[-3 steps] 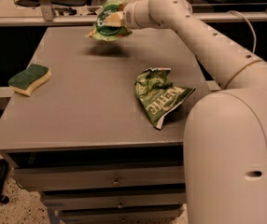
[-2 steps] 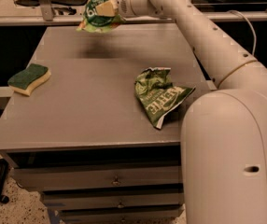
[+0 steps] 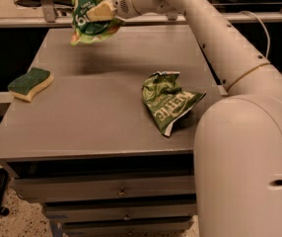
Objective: Move green rice chip bag near sponge
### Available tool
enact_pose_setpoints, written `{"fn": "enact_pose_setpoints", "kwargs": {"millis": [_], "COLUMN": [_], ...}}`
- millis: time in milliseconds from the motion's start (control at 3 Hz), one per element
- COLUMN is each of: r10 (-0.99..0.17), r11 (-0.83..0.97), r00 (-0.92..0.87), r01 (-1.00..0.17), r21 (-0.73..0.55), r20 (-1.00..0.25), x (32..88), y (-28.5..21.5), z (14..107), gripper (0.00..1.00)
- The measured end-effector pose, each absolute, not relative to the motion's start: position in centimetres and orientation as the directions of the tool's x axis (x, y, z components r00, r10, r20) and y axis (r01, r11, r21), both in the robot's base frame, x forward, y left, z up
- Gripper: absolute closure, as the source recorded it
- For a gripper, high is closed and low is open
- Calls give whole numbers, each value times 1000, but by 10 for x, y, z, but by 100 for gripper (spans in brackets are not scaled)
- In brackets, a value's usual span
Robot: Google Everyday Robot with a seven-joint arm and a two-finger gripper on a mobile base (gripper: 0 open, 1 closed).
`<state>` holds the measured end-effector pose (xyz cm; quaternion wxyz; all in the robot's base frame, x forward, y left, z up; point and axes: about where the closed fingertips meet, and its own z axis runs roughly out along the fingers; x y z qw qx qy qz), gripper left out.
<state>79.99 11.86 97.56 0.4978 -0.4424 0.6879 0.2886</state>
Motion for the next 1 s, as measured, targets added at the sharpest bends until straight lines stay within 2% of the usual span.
{"fn": "enact_pose_setpoints", "kwargs": {"millis": [1000], "r10": [-422], "r11": [237], "r00": [-121], "r01": [-971], "r21": [20], "r20": [-898], "x": [735], "y": [156], "z": [923], "gripper": [100]}}
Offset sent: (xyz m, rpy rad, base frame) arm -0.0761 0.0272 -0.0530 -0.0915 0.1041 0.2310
